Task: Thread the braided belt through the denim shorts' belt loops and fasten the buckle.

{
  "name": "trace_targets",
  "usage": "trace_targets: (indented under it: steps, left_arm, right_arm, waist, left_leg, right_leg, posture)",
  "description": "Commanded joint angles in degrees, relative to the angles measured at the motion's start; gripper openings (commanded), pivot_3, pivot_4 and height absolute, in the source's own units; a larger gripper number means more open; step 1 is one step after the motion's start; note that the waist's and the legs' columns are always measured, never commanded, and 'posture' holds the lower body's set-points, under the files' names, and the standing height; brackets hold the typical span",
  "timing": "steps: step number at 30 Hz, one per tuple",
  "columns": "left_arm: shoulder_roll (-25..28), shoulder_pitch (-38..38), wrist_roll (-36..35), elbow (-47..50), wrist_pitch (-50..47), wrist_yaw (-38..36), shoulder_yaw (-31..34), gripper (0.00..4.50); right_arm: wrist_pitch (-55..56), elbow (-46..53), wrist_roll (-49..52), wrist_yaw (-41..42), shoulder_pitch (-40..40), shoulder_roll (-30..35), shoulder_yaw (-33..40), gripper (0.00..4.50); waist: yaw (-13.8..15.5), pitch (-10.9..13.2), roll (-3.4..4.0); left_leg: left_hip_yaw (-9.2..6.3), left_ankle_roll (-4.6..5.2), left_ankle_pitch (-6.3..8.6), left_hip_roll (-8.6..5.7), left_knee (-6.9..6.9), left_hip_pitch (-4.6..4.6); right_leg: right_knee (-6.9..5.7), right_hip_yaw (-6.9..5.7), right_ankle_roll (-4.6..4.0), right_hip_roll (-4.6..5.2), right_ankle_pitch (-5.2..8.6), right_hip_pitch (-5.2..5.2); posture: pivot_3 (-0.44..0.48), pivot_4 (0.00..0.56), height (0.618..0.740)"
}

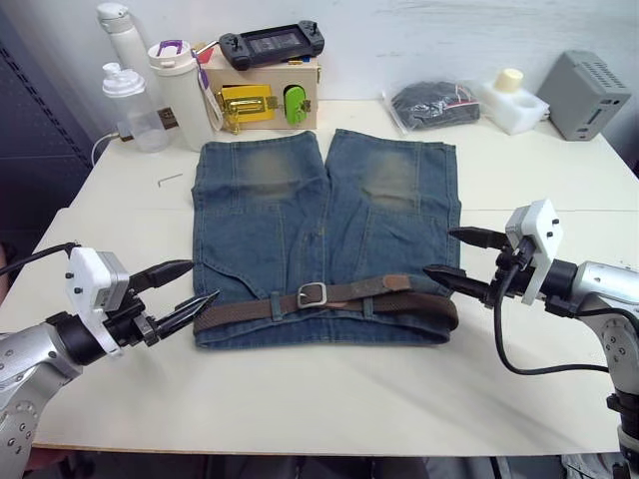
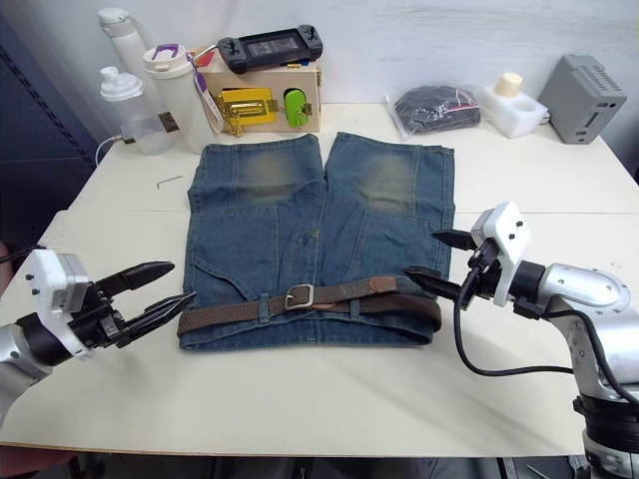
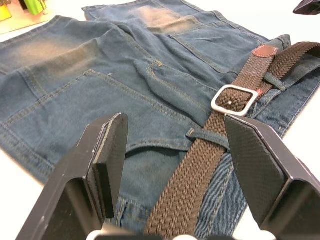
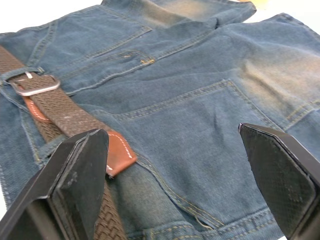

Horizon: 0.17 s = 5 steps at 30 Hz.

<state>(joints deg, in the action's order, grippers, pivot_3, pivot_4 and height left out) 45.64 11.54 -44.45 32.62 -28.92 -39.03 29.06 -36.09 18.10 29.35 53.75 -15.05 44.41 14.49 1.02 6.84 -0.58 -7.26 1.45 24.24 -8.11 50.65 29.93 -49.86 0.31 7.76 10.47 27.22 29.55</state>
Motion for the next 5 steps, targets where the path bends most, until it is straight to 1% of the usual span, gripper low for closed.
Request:
trace_targets:
  steps: [1, 5]
  left_arm:
    - [-0.81, -0.78, 0.94, -0.23, 0.53, 0.22, -0.03, 3.38]
    - [-1.15, -1.19, 0.99, -0.09, 0.29, 0.29, -0.37, 3.38]
  right_arm:
    - [1.29, 1.03, 0.43, -0.53, 0.33, 0.68, 0.65, 4.43]
    - [0.82, 1.64, 0.92, -0.91, 0.70, 0.97, 0.48, 4.43]
  waist:
    - [0.02, 0.00, 0.00]
    - [0.13, 0.00, 0.00]
  left_leg:
    - [0.00, 0.00, 0.00, 0.00, 0.00, 0.00]
    - [0.01, 0.00, 0.00, 0.00, 0.01, 0.00]
  right_leg:
    - [0.00, -0.01, 0.00, 0.00, 0.00, 0.00]
    - [0.00, 0.00, 0.00, 0.00, 0.00, 0.00]
  posture:
    - [0.000, 0.150, 0.645]
    - [0.000, 0.150, 0.645]
